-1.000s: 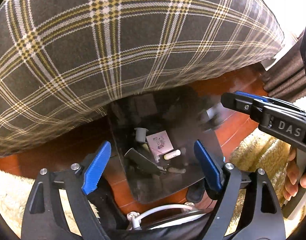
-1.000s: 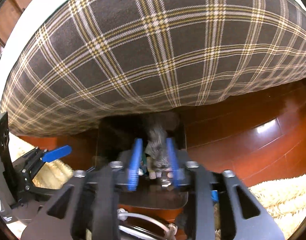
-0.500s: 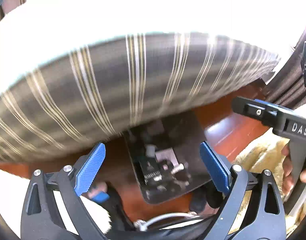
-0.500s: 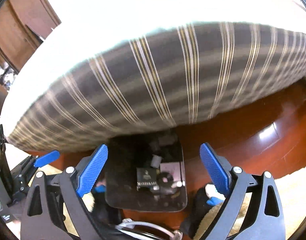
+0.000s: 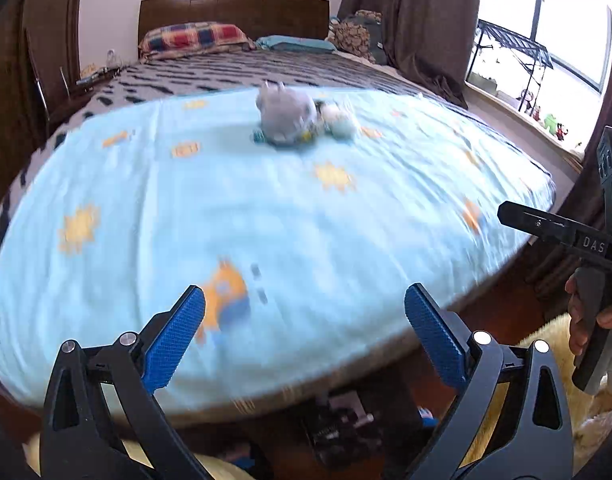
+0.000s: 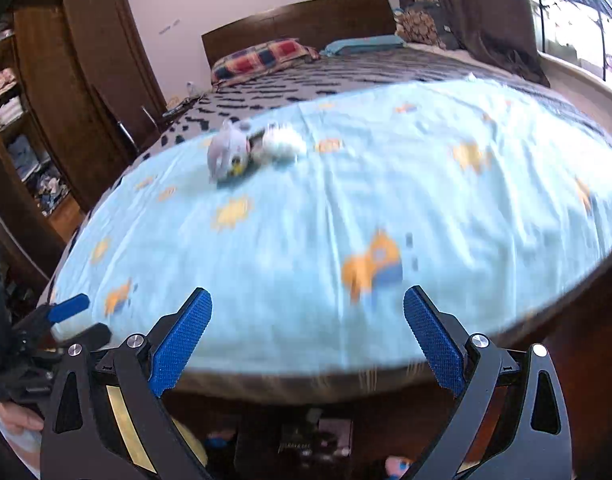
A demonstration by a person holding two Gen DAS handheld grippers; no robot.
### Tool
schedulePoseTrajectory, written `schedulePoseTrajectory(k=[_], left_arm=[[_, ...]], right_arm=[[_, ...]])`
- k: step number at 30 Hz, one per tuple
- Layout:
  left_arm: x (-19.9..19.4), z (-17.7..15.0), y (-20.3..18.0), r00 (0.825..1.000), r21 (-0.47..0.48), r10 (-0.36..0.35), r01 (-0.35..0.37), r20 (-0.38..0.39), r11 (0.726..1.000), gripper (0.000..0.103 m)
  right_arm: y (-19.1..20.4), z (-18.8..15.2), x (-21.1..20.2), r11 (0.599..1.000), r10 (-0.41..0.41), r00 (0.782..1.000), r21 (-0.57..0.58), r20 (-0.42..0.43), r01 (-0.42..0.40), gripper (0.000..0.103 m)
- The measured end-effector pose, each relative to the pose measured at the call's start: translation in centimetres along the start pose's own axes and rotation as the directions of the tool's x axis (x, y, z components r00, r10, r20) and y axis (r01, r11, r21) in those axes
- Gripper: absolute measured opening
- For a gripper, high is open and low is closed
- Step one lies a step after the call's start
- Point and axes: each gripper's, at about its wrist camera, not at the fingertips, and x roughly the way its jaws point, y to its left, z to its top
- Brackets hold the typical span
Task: Collect trash
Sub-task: 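Grasp the grey plush toy with the left tool while the right tool grasps the white yarn ball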
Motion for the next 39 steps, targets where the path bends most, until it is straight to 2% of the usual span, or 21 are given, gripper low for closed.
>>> schedulePoseTrajectory(k=[7, 13, 15, 18, 21, 22, 28, 31, 32, 39], left_arm=[[4.4, 6.0, 1.6, 0.998, 0.014, 0.063, -0.063, -0.005, 0.998, 0.095], [9.2, 9.0, 3.5, 0.994, -0.018, 0.098, -0.099, -0.046, 0.995, 0.095], [10.1, 9.6, 3.7, 0.994, -0.02, 0.102, -0.103, -0.049, 0.994, 0.095], [11.3, 10.7, 4.0, 0.994, -0.027, 0.098, -0.1, -0.053, 0.995, 0.095], [12.1, 11.7, 3.9, 0.994, -0.028, 0.099, -0.101, -0.05, 0.995, 0.095], [12.5, 12.0, 3.9, 0.994, -0.03, 0.097, -0.099, -0.05, 0.995, 0.095], [13.9, 13.5, 3.0, 0.995, -0.021, 0.091, -0.092, -0.046, 0.996, 0.095], [14.5, 14.0, 2.5, 0.994, -0.002, 0.096, -0.096, -0.045, 0.995, 0.095], [14.8, 14.2, 2.3, 0.994, 0.002, 0.097, -0.097, -0.046, 0.995, 0.095], [16.7, 15.2, 1.9, 0.993, -0.004, 0.097, -0.098, -0.065, 0.995, 0.095]], right_arm=[[1.1, 6.1, 5.3, 0.999, 0.017, 1.0, -0.03, 0.014, -0.016, 0.097], [2.2, 10.2, 11.2, 0.998, 0.067, 0.998, -0.004, -0.021, -0.067, 0.096], [2.2, 11.2, 12.6, 0.998, 0.06, 0.998, 0.008, -0.021, -0.06, 0.096], [2.3, 12.5, 14.6, 0.999, 0.054, 0.998, 0.01, -0.029, -0.054, 0.091], [1.9, 13.5, 16.7, 0.996, 0.072, 0.996, 0.053, -0.05, -0.069, 0.088], [1.7, 13.7, 17.3, 0.995, 0.08, 0.995, 0.069, -0.06, -0.076, 0.085], [1.3, 13.6, 20.9, 0.988, 0.116, 0.985, 0.118, -0.126, -0.102, 0.073], [1.3, 13.1, 21.1, 0.985, 0.142, 0.982, 0.117, -0.127, -0.127, 0.062], [1.3, 13.2, 21.0, 0.983, 0.154, 0.98, 0.119, -0.128, -0.139, 0.052], [-0.8, 14.5, 17.8, 0.989, 0.094, 0.994, 0.118, -0.054, -0.087, 0.049]])
